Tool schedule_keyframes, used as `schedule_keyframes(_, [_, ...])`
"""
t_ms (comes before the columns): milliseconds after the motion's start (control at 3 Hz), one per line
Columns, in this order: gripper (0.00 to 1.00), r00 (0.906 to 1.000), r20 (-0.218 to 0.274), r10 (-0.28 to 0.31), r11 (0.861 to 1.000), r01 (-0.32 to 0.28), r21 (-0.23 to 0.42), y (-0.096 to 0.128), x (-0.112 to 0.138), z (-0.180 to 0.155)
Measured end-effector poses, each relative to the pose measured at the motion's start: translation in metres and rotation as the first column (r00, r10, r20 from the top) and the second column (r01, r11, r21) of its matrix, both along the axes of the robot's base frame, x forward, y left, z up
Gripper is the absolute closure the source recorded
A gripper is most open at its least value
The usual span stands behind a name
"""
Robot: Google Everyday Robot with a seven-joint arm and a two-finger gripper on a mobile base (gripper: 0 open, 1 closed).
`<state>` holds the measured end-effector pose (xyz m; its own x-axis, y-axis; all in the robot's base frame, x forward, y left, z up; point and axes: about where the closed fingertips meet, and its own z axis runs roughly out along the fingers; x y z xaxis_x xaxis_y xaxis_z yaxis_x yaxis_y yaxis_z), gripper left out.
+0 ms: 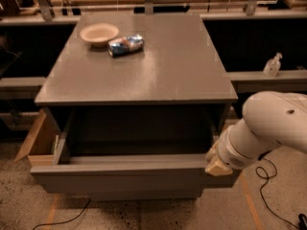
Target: Open top drawer
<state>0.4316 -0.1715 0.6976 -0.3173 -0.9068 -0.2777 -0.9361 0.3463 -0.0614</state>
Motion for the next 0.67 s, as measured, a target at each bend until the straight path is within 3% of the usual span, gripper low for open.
schedule_keyframes(333, [1.0, 1.0, 0.0, 0.0, 1.0, 0.0, 0.0, 0.0, 0.0, 0.0])
schedule_keyframes(667, [1.0, 0.9984, -0.017, -0.054, 0.998, 0.055, 0.02, -0.012, -0.042, 0.006])
